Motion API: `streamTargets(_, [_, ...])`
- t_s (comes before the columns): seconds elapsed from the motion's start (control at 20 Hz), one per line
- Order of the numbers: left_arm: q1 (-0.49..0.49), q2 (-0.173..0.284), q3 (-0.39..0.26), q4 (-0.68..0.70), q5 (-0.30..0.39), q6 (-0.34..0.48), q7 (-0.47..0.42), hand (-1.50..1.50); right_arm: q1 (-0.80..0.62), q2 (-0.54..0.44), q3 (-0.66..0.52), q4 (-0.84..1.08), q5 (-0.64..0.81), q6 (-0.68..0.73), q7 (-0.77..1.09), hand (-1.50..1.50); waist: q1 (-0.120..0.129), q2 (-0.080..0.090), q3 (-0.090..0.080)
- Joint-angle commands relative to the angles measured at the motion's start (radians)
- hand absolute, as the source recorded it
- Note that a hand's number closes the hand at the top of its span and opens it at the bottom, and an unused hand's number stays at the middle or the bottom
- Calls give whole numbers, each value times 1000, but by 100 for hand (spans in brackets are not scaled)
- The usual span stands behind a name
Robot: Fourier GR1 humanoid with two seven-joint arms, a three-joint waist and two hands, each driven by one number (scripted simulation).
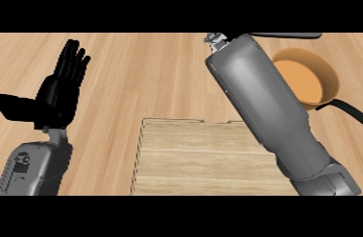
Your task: Pick the sweet potato from the tray and place it in the pot
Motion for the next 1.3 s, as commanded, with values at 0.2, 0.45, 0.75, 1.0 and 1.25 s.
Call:
streamTargets(0.2, [7,-10,20,24,-23,38,-17,0,-2,11,-141,100,68,-76,171,150,-47,-11,2])
streamTargets(0.45, [24,18,58,22,20,-2,0,0,100,-97,-221,3,49,-92,35,150,-65,-19,3])
streamTargets(0.75, [35,-15,39,27,-11,17,-30,0,261,-128,-261,-192,9,-87,-69,150,-71,-19,3])
streamTargets(1.0, [3,36,106,115,15,-36,-75,0,392,-205,-311,-217,-51,-140,-200,150,-72,-16,2])
streamTargets(1.25, [17,-7,42,-8,-33,11,-1,0,347,-245,-373,-25,-76,-248,-232,150,-55,-14,3])
